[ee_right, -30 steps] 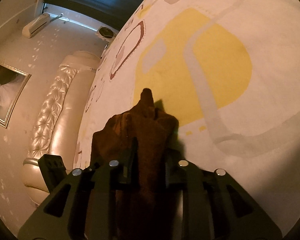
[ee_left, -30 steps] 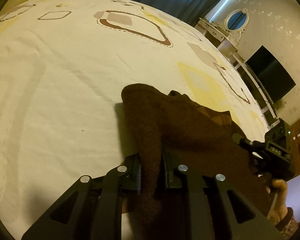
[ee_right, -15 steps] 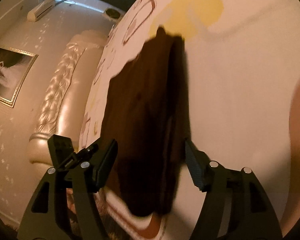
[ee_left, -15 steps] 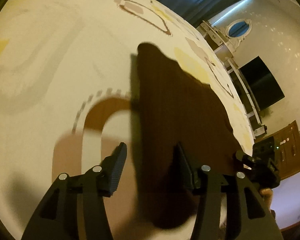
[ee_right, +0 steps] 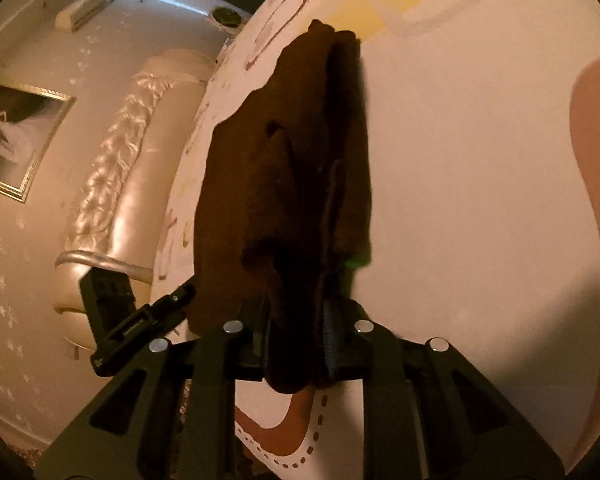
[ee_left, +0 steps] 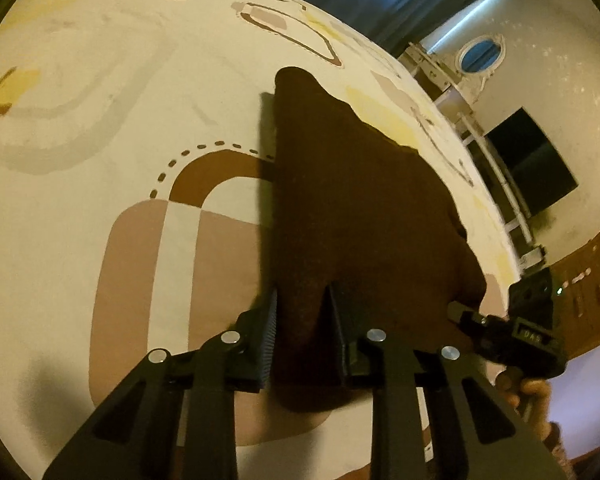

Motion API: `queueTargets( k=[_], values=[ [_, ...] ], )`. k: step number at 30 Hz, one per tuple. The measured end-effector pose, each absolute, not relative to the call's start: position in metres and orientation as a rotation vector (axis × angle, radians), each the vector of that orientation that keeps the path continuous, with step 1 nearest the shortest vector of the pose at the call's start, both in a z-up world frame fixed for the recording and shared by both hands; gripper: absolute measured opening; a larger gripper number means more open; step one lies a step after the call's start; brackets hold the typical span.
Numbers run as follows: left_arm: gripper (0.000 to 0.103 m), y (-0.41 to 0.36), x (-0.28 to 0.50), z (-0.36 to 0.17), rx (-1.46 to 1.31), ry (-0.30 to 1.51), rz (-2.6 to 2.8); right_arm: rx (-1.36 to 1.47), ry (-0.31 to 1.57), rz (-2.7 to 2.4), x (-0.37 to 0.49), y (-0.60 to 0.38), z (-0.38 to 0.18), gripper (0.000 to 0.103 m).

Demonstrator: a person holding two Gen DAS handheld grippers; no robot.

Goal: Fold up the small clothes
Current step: 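Lower the folded bundle onto the bed with both grippers, then open both grippers and pull them back from the bundle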

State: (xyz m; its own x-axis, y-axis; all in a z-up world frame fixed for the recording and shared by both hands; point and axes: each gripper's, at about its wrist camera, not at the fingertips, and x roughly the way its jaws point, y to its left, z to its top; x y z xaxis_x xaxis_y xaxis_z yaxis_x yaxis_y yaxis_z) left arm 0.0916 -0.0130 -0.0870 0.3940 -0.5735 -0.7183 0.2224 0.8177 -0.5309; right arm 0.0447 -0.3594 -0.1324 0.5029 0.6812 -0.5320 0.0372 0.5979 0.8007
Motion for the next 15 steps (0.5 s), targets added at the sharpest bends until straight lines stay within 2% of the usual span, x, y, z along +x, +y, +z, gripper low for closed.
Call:
queueTargets(
  k=[2,4,7,12,14,15],
  values=[
    [0.036,-0.012,0.090,-0.085,-0.361,1.044,-0.508,0.880,0.978,0.438,0.040,-0.361,-0.131,0.026],
    [0.055,-0.012,0.084,-0.078,-0.306,1.021,-0.467,0.879,0.984,0.426,0.036,-0.362,-0.128,0.032],
    [0.072,-0.009,0.075,-0.074,-0.290,1.001,-0.416,0.875,0.979,0.404,0.026,-0.364,-0.124,0.043],
    [0.078,-0.006,0.058,-0.074,-0.320,1.031,-0.369,0.829,0.962,0.374,0.009,-0.353,-0.114,0.062],
    [0.080,-0.008,0.047,-0.071,-0.275,1.035,-0.344,0.806,0.958,0.361,0.003,-0.346,-0.110,0.073],
    [0.082,-0.010,0.042,-0.069,-0.244,1.033,-0.327,0.799,0.959,0.357,0.003,-0.344,-0.109,0.074]
  ],
)
